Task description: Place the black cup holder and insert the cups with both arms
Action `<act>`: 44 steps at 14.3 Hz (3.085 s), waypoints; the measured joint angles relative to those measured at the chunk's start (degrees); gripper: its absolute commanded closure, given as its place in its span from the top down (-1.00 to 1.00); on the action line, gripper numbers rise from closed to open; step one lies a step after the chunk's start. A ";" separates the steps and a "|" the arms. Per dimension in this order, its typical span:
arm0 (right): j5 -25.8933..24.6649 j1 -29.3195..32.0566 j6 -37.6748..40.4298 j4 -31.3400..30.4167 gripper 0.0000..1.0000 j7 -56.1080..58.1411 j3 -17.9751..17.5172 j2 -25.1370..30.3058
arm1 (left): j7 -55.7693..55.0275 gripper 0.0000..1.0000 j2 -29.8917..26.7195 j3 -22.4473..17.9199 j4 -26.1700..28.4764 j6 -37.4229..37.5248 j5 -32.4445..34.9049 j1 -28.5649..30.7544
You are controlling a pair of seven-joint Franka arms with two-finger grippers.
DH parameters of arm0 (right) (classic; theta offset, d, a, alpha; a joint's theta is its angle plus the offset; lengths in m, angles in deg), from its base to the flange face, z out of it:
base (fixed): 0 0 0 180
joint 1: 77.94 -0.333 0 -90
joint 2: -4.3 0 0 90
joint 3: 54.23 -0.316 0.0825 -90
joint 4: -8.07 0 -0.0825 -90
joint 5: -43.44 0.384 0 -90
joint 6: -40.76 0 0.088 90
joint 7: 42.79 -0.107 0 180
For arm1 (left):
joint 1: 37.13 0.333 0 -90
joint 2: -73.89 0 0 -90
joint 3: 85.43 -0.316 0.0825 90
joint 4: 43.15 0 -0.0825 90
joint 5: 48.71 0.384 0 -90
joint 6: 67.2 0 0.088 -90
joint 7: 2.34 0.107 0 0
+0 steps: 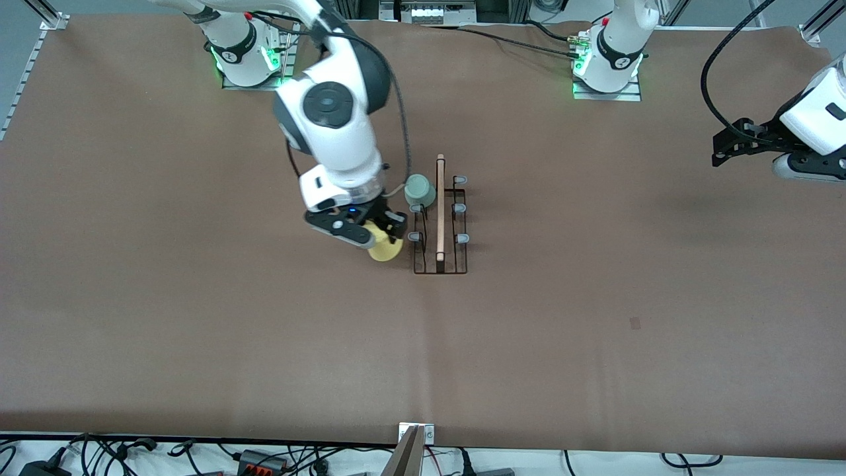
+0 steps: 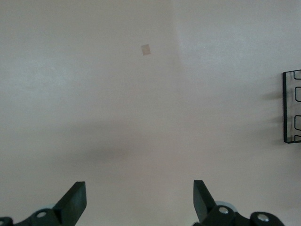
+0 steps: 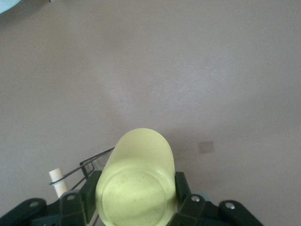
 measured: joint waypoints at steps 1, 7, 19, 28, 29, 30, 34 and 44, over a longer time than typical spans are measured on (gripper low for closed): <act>-0.31 -0.33 -0.29 1.05 -0.84 -0.87 0.01 -1.10 | 0.00 1.00 0.00 0.01 0.00 0.02 0.00 0.00; -0.33 -0.93 -3.04 2.19 -0.81 -1.12 0.11 -3.24 | 0.00 1.00 0.00 -0.02 -0.01 0.07 0.00 0.01; -0.13 -3.15 -3.18 2.22 0.26 -2.89 -1.17 -5.86 | 0.00 1.00 1.91 -0.28 -1.29 -0.79 -0.07 0.05; -0.15 -0.19 1.29 2.82 1.00 -0.48 -0.06 -4.08 | -0.38 1.00 3.07 -0.39 -1.78 -1.64 -0.07 0.29; -0.17 2.06 4.32 2.72 1.00 2.80 0.18 -2.05 | -0.55 1.00 3.22 -0.39 -1.80 -1.85 -0.07 0.29; -0.17 5.09 7.47 2.35 1.00 7.26 0.35 0.45 | -0.99 1.00 3.26 -0.38 -1.82 -1.92 -0.07 0.28; -0.10 21.80 18.53 -0.68 1.00 31.77 0.75 11.26 | -4.26 1.00 3.26 -0.32 -1.98 -1.92 -0.07 0.24; 2.70 41.93 36.42 -3.55 1.00 56.10 -0.28 27.11 | -5.40 1.00 3.26 -0.44 -2.04 -1.67 -0.07 0.38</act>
